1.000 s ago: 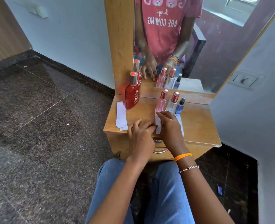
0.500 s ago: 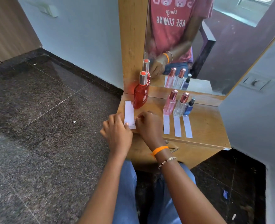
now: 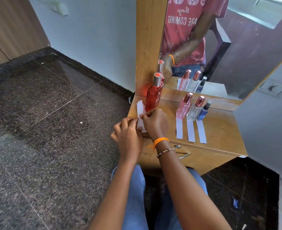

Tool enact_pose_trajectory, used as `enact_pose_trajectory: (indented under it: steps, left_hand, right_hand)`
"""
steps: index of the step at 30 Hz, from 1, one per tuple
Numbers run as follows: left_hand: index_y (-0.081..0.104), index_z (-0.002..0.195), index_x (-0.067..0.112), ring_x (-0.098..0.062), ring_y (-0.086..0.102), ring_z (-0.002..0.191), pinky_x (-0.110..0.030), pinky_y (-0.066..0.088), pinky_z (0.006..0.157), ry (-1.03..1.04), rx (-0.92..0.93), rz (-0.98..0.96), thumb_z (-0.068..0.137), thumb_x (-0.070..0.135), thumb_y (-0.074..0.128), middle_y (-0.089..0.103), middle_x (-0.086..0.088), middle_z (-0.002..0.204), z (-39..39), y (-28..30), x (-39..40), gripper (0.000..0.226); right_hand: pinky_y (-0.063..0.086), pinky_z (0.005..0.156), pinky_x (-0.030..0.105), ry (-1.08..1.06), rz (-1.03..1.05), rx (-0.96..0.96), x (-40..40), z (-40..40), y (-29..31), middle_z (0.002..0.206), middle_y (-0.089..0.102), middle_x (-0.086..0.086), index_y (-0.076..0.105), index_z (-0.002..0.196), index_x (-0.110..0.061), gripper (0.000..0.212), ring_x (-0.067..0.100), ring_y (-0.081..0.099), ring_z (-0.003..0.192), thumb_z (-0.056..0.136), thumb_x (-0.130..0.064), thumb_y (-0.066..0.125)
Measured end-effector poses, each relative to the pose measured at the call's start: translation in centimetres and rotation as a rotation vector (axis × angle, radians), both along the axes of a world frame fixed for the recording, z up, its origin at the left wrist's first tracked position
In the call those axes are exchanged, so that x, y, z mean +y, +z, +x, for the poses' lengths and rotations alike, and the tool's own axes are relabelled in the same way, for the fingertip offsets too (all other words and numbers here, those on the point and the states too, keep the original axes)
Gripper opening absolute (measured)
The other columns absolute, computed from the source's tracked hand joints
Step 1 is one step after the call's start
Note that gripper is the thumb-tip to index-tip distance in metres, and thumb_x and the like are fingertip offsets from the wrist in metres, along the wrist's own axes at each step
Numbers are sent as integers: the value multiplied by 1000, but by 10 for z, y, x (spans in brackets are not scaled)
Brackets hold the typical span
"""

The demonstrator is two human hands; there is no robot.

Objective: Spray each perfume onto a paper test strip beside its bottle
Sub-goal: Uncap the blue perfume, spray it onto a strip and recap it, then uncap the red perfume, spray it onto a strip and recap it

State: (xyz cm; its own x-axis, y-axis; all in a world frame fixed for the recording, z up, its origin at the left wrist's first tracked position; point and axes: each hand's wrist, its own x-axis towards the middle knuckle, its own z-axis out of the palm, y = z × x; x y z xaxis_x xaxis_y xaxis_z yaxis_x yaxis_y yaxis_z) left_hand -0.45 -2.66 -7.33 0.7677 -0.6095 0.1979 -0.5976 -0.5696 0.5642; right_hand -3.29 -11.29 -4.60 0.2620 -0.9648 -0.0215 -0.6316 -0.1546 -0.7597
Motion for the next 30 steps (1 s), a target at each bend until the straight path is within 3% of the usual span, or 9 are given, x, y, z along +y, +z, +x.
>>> enact_pose_trajectory:
  steps: [13, 17, 20, 23, 25, 30]
  left_hand:
    - [55, 123, 29, -21, 33, 119, -38, 21, 88, 3, 1, 4, 87, 27, 60, 48, 7, 129, 0, 1, -2, 36]
    - [53, 125, 27, -22, 32, 120, -42, 25, 91, 8, 10, -19, 89, 28, 56, 45, 4, 133, -2, 5, -3, 36]
    - [52, 127, 26, -23, 36, 117, -39, 26, 90, -28, 25, -150, 92, 27, 50, 49, 2, 131, -4, 19, -8, 35]
    - [58, 121, 19, -21, 48, 107, -30, 34, 86, -140, 238, -347, 91, 19, 52, 61, -1, 116, -2, 36, -19, 31]
    - [61, 117, 15, -11, 56, 94, -22, 44, 81, -169, 414, -458, 89, 11, 56, 65, -2, 105, 0, 45, -23, 29]
    - [60, 113, 19, 2, 61, 73, -12, 50, 59, -96, 746, -564, 84, 6, 64, 63, 11, 84, 9, 49, -26, 33]
  right_hand:
    - [39, 65, 26, 65, -100, -70, -5, -14, 1, 95, 73, 13, 74, 90, -8, 13, 29, 64, 88, 87, -15, 63]
    - [41, 65, 24, 98, -122, -208, -4, -31, 4, 84, 69, 4, 67, 89, -9, 8, 20, 62, 79, 81, -8, 68]
    - [43, 61, 16, 149, -124, -340, 0, -43, 7, 73, 63, -1, 57, 85, -16, 23, 11, 60, 70, 75, -4, 74]
    - [39, 57, 7, 207, -132, -419, 3, -54, 8, 66, 62, 0, 53, 85, -15, 30, -1, 57, 60, 72, -1, 77]
    - [39, 57, 6, 244, -104, -449, 4, -59, 9, 65, 61, -2, 53, 87, -13, 31, -5, 58, 60, 72, -1, 77]
    - [42, 58, 6, 338, -73, -405, -4, -63, 16, 74, 64, 1, 59, 90, -9, 22, -1, 59, 64, 75, -4, 76]
